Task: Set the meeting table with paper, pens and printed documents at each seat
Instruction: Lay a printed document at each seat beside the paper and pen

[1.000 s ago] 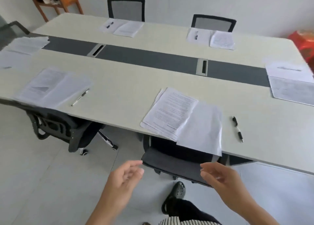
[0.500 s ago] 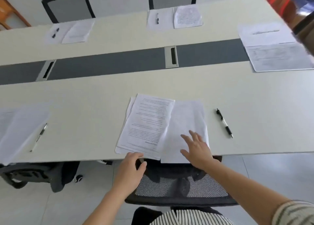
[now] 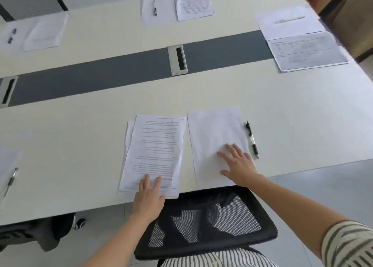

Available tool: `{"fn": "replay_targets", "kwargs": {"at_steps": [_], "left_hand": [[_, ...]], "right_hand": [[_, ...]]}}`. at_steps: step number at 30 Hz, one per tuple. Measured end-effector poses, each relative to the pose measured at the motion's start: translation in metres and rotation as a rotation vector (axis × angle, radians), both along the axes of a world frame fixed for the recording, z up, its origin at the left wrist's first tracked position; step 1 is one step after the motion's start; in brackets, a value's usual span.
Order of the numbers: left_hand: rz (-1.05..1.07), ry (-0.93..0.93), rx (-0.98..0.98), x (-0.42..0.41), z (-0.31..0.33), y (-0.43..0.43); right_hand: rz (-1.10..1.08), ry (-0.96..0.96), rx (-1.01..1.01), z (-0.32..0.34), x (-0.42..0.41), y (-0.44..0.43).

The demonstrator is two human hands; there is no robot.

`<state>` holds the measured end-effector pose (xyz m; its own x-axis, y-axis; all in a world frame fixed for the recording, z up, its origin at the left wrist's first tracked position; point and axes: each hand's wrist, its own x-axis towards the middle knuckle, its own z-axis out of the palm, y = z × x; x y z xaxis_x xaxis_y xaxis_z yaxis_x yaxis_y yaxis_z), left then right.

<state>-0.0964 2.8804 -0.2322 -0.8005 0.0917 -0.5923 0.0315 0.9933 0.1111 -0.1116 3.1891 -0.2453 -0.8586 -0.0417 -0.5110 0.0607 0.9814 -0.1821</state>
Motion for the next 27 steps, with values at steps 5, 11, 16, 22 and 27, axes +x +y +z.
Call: {"fn": "replay_targets", "kwargs": {"at_steps": [5,11,16,22,27], "left_hand": [[0.058,0.107,0.053,-0.005,0.005,-0.010],[0.189,0.070,0.046,-0.017,-0.009,-0.055],[0.123,0.015,0.083,0.010,-0.018,-0.073],[0.224,-0.034,0.301,0.014,-0.004,-0.094],[0.744,0.167,0.705,-0.052,0.048,-0.120]], "right_hand": [[-0.072,0.109,-0.065,0.014,-0.006,-0.021],[-0.811,-0.229,-0.867,0.032,-0.037,-0.118],[-1.078,-0.369,-0.945,0.022,-0.063,-0.160],[-0.889,-0.236,-0.957,0.042,-0.071,-0.181],[-0.556,-0.028,-0.995,0.103,-0.066,-0.187]]}}
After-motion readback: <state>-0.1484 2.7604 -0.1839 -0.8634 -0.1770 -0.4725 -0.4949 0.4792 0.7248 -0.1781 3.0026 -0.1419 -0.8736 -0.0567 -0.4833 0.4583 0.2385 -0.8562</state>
